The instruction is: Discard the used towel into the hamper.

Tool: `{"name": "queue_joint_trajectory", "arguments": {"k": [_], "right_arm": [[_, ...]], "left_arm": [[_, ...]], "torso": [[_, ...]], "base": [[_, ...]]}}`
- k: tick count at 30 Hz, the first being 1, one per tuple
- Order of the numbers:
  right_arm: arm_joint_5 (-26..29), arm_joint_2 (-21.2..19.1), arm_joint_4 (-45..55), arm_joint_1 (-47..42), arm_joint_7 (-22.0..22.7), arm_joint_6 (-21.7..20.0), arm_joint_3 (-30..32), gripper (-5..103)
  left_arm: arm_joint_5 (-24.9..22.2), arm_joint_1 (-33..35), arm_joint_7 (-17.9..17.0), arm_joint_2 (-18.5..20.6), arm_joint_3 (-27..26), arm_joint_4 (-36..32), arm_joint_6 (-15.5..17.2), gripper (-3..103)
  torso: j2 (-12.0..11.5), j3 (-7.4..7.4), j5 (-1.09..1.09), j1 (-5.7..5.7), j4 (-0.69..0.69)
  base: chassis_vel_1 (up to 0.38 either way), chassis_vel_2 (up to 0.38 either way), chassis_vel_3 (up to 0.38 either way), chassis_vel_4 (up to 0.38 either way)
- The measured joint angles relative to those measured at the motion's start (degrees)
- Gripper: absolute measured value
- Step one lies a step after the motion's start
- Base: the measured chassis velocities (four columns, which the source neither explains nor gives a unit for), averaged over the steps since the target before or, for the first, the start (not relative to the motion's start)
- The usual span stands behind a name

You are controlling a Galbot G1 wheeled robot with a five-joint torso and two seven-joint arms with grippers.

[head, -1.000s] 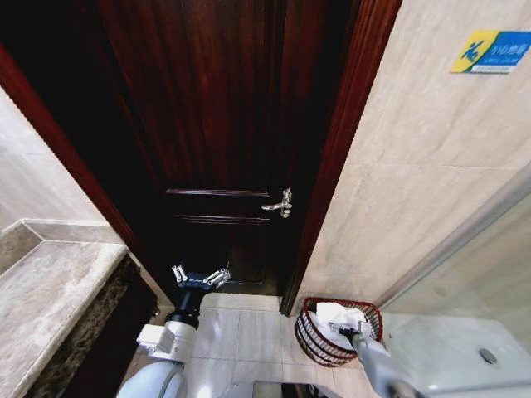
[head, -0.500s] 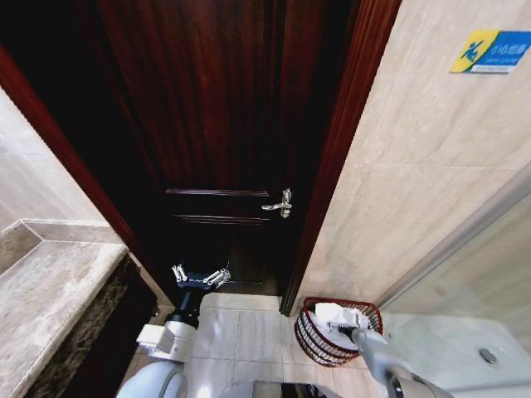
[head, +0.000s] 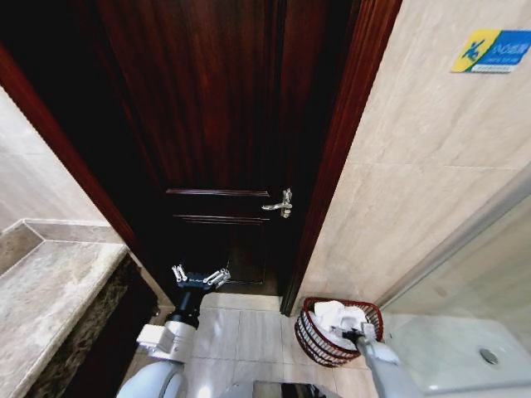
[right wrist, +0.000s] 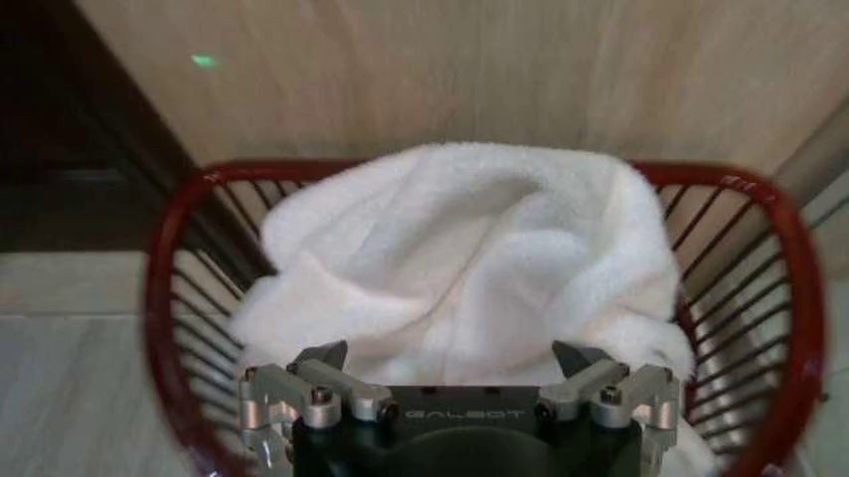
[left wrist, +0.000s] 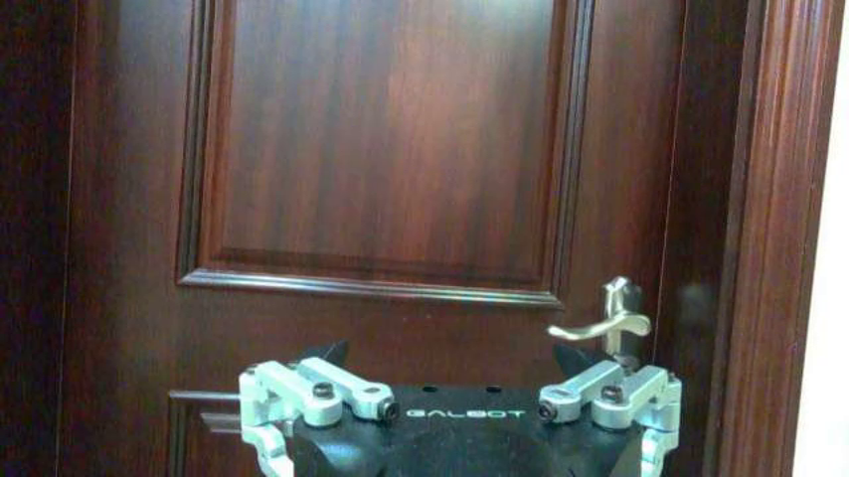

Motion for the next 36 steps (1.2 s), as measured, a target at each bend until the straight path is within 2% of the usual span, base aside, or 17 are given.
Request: {"name": "queue_joint_trajectory", "arguments": {"k": [1,5,9,11,13,14,15,20,24,28,30,36], "right_arm": [[0.0,0.0,0.0,0.0,0.0,0.0,0.0,100],[3.0,0.8,14.6,-10.2,0.3,0.1,2.7,100],[4.3,1.8,20.2,-14.1,0.9,1.2,4.3,100],[6.2,2.4,21.8,-15.3,1.6,4.7,4.9,100],[6.0,2.9,19.4,-13.3,1.6,10.3,5.7,100],[6.0,2.9,19.4,-13.3,1.6,10.3,5.7,100],[5.4,3.0,17.1,-11.5,1.6,12.3,5.8,100],[4.1,3.4,6.2,-3.0,2.4,15.2,5.7,100],[1.4,2.3,-9.7,8.7,2.0,19.4,5.8,100],[1.3,1.3,-16.0,12.2,1.9,19.9,5.7,100],[1.0,-0.3,-26.3,17.1,2.0,20.9,5.3,100],[1.9,-1.9,-34.5,20.0,1.0,21.1,4.7,100]], "left_arm": [[0.0,0.0,0.0,0.0,0.0,0.0,0.0,100],[0.0,0.0,0.0,0.0,0.0,0.0,0.0,100],[0.0,0.0,0.0,0.0,0.0,0.0,0.0,100],[0.0,0.0,0.0,0.0,0.0,0.0,0.0,100],[0.0,0.0,0.0,0.0,0.0,0.0,0.0,100],[0.0,0.0,0.0,0.0,0.0,0.0,0.0,100],[0.0,0.0,0.0,0.0,0.0,0.0,0.0,100],[0.0,0.0,0.0,0.0,0.0,0.0,0.0,100],[0.0,0.0,0.0,0.0,0.0,0.0,0.0,100],[0.0,0.0,0.0,0.0,0.0,0.0,0.0,100],[0.0,0.0,0.0,0.0,0.0,0.0,0.0,100],[0.0,0.0,0.0,0.0,0.0,0.0,0.0,100]], "torso": [[0.0,0.0,0.0,0.0,0.0],[0.0,0.0,-0.02,-0.01,0.01],[0.0,0.0,-0.04,-0.01,-0.01],[0.0,0.0,-0.02,-0.01,-0.02],[0.0,0.0,-0.03,-0.01,0.01],[0.0,0.0,-0.03,-0.01,0.01],[0.0,0.0,-0.03,-0.01,0.02],[0.0,0.01,-0.02,0.01,-0.01],[0.0,0.01,0.0,0.01,0.05],[0.0,0.01,-0.06,0.01,0.04],[0.0,0.01,0.01,0.01,-0.01],[0.0,0.01,-0.01,0.01,-0.01]], "base": [[0.0,0.0,0.0,0.0],[0.0,0.0,0.0,0.0],[0.0,0.0,0.0,0.0],[0.0,0.0,0.0,0.0],[0.0,0.0,0.0,0.0],[0.0,0.0,0.0,0.0],[0.0,0.0,0.0,0.0],[0.0,0.0,0.0,0.0],[0.0,0.0,0.0,0.0],[0.0,0.0,0.0,0.0],[0.0,0.0,0.0,0.0],[0.0,0.0,0.0,0.0]]}}
